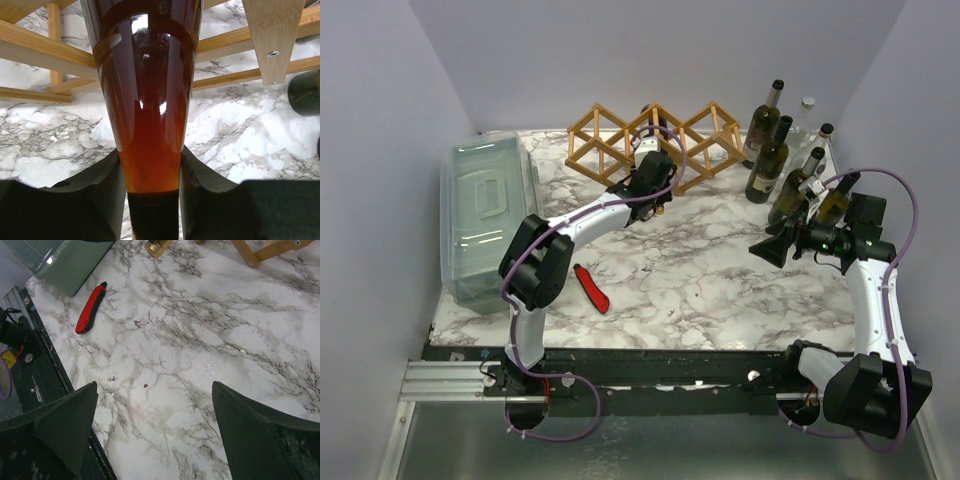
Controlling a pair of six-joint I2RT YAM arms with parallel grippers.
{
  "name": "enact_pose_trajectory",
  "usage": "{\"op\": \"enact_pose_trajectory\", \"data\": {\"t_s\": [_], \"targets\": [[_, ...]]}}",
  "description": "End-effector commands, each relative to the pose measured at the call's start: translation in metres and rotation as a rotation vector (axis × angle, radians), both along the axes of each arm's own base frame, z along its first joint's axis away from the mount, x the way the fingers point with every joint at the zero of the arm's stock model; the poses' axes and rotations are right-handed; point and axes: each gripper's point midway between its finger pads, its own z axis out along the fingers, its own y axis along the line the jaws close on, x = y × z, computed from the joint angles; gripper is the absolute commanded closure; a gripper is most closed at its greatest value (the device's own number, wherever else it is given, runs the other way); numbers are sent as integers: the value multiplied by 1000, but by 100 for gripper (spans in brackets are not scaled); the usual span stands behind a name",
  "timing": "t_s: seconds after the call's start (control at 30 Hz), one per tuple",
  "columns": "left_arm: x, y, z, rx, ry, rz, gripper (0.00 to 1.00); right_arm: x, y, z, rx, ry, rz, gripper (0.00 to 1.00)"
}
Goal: Take the wine bottle off the wine rack
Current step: Pick up the wine bottle from the wine rack.
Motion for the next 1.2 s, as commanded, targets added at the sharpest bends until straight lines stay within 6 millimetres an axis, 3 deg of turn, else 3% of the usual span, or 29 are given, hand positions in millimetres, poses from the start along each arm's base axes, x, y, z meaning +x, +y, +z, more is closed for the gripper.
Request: {"op": "enact_pose_trajectory", "data": {"t_s": [0.0, 0.2, 1.17], "targets": [[-1, 8, 49, 31, -115, -19, 100, 1, 0, 4, -15, -4, 5, 1], [-6, 13, 63, 53, -152, -30, 100, 1, 0, 3, -17, -4, 5, 1], [-30, 22, 88, -23, -278, -68, 100, 1, 0, 2, -23, -4, 2, 1]]}}
